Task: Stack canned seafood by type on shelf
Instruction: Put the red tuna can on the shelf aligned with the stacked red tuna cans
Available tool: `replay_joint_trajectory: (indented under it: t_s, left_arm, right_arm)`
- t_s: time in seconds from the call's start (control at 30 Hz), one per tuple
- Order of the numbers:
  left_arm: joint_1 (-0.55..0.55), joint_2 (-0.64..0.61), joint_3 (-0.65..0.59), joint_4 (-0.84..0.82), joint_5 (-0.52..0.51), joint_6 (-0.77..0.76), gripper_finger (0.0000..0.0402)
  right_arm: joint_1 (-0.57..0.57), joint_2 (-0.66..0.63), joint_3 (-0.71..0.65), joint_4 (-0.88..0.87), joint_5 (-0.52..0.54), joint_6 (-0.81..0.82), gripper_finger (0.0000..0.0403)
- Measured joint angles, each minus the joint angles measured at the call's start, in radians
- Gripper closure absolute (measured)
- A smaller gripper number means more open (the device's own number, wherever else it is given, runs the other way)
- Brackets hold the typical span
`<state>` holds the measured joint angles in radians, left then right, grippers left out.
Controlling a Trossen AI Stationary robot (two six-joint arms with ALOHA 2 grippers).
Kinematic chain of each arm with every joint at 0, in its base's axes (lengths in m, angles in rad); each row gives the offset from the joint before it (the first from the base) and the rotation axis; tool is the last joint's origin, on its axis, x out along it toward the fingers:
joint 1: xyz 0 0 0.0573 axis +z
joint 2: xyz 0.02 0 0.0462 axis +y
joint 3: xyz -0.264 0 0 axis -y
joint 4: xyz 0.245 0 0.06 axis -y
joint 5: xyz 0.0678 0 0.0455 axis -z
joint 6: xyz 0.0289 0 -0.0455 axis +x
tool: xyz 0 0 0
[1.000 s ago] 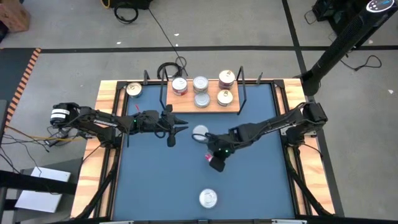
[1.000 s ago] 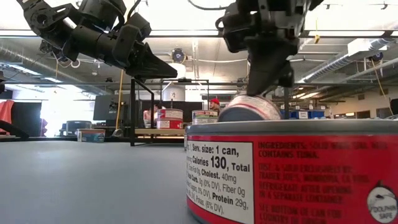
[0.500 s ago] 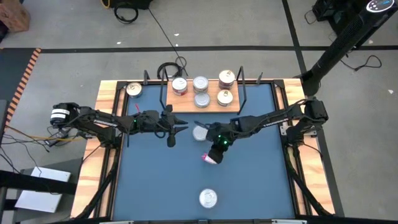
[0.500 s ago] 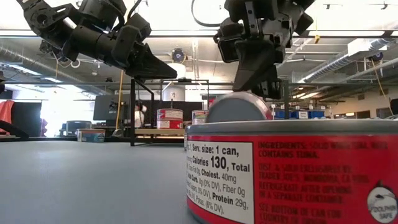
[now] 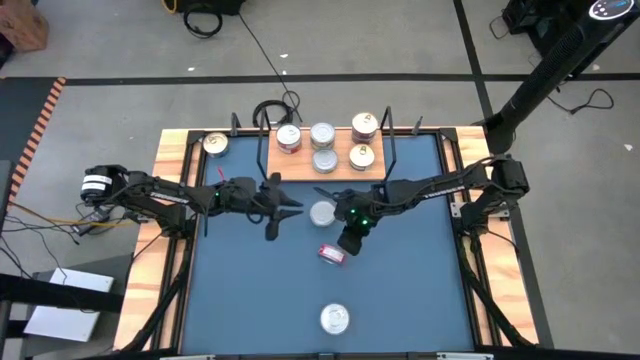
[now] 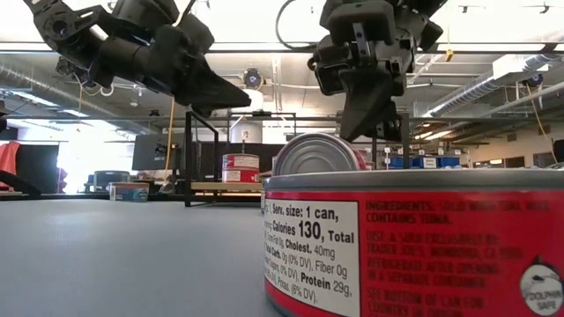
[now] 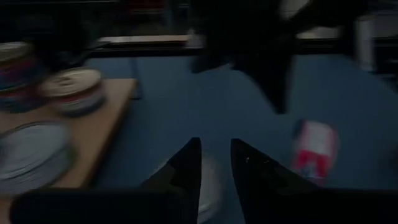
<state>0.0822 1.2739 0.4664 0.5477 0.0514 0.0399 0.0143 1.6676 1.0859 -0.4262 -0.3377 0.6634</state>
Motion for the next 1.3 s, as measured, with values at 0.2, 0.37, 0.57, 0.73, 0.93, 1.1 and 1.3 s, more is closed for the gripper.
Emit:
replay_joint_trajectory:
  t_s: [0.2,0.37,0.57,0.73,0.93,1.1,1.3]
  left_arm:
    - [-0.03,0.0,0.005,0.005,0.174,0.006,0.0307]
    - [-0.103,0.002,0.051,-0.054,0.191,0.084,0.0282]
    - [-0.136,0.04,0.174,-0.221,0.191,0.088,0.0235]
    - [-0.151,0.12,0.298,-0.341,0.191,0.093,0.0193]
    - [-0.176,0.233,0.458,-0.495,0.19,0.119,0.0156]
    - [-0.193,0.325,0.574,-0.651,0.168,0.169,0.0147]
    - [-0.202,0.422,0.689,-0.741,0.143,0.221,0.0147]
  right_arm:
    - [0.019,-0.023,0.045,-0.082,0.057,-0.062,0.034]
    - [0.075,-0.042,0.106,-0.272,0.211,-0.116,0.0284]
    - [0.167,-0.077,0.122,-0.432,0.334,-0.134,0.0253]
    - [0.251,-0.086,0.066,-0.403,0.488,-0.198,0.0309]
    - [0.276,-0.112,-0.021,-0.352,0.543,-0.198,0.0389]
    - [0.286,-0.208,-0.095,-0.292,0.604,-0.188,0.0393]
    - [0.284,-0.348,-0.206,-0.205,0.656,-0.174,0.0393]
